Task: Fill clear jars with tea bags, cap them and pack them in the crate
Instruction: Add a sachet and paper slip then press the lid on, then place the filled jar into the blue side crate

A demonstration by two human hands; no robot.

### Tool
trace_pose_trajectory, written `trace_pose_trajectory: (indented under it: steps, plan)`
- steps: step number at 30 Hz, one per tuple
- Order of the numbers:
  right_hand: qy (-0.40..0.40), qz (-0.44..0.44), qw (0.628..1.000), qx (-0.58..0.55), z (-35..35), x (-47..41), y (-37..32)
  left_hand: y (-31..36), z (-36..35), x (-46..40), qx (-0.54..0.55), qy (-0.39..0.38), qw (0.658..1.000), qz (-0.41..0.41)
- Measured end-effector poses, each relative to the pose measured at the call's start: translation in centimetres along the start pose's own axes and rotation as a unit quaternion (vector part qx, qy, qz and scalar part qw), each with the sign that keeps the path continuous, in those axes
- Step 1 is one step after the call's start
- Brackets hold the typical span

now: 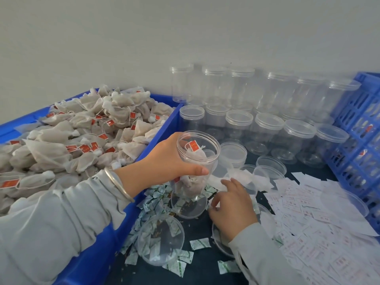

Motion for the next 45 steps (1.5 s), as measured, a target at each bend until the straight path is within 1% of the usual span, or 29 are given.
trace_pose_trajectory:
  steps: [2,3,6,8,10,11,12,14,15,17,20,22,24,26,28,29,32,34,37,40,43,45]
  plan:
    - [0.086,-0.009,0.994,-0.070,2.4,0.5,0.7,0.1,-0.1,0.0,-0.008,-0.004,1.000,-0.005]
    - [0.135,-0.014,0.985,-0.107,3.9,1.0,1.1,0.3,-0.1,0.1,-0.011,-0.005,1.000,-0.007]
    - [0.283,0.009,0.933,-0.222,8.5,3.0,2.0,0.6,-0.5,0.2,-0.012,-0.020,1.000,-0.013]
    - [0.347,0.057,0.896,-0.273,11.3,4.4,1.3,0.8,-0.8,0.3,-0.025,-0.034,0.999,-0.017]
    - [0.372,0.111,0.868,-0.308,13.3,5.2,-0.2,1.0,-1.1,0.3,-0.047,-0.045,0.998,-0.020]
    - [0.371,0.133,0.865,-0.312,14.0,5.2,-1.1,1.0,-1.2,0.4,-0.056,-0.048,0.997,-0.022]
    - [0.359,0.148,0.869,-0.307,14.4,5.0,-1.9,1.1,-1.3,0.4,-0.061,-0.050,0.997,-0.022]
    - [0.316,0.167,0.888,-0.289,14.7,4.4,-3.0,1.2,-1.4,0.5,-0.063,-0.057,0.996,-0.020]
    - [0.297,0.170,0.895,-0.287,14.7,4.1,-2.9,1.2,-1.5,0.5,-0.060,-0.060,0.996,-0.018]
    - [0.283,0.157,0.900,-0.291,15.1,4.1,-1.1,1.2,-1.5,0.6,-0.052,-0.062,0.997,-0.015]
    - [0.283,0.081,0.909,-0.295,15.4,4.6,4.5,1.4,-1.5,0.6,-0.060,-0.059,0.996,-0.014]
    - [0.259,0.007,0.925,-0.277,14.7,4.9,9.0,1.5,-1.6,0.6,-0.045,-0.054,0.997,-0.012]
    - [0.195,-0.081,0.952,-0.224,13.1,5.0,13.5,1.6,-1.7,0.4,-0.019,-0.046,0.999,-0.012]
    - [0.101,-0.154,0.971,-0.152,10.6,5.1,17.0,2.0,-1.9,0.2,0.015,-0.033,0.999,-0.016]
    - [0.018,-0.191,0.974,-0.121,7.8,5.0,18.8,2.6,-2.1,0.0,0.036,-0.011,0.999,-0.020]
    - [-0.005,-0.201,0.972,-0.119,6.6,4.9,19.2,2.9,-2.3,-0.1,0.042,-0.003,0.999,-0.021]
    - [-0.025,-0.226,0.971,-0.071,4.2,4.3,19.2,3.5,-3.4,-0.7,0.038,-0.001,0.999,-0.021]
    - [-0.021,-0.234,0.971,-0.048,3.6,3.9,18.9,3.7,-4.1,-1.0,0.046,0.010,0.999,-0.015]
    - [-0.002,-0.230,0.971,-0.067,3.8,3.8,18.4,4.2,-5.3,-1.4,0.045,0.014,0.999,-0.010]
    - [0.014,-0.212,0.975,-0.057,4.2,4.0,17.9,4.1,-7.3,-1.8,0.052,-0.018,0.998,0.006]
    - [0.045,-0.197,0.973,-0.107,4.6,4.6,18.1,3.9,-8.8,-1.9,0.049,-0.042,0.998,0.014]
    - [0.043,-0.185,0.974,-0.123,4.5,4.7,18.2,3.8,-9.3,-2.0,0.043,-0.050,0.998,0.016]
Point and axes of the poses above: each hand's wrist, its own x-axis away from the middle knuckle, its own z-axis out of the back of the hand, y = z × x, the point moved 9 cm from there along -x, towards the middle knuckle, and after that the axes turned 11 degrees about -y, right-handed, at the moved point
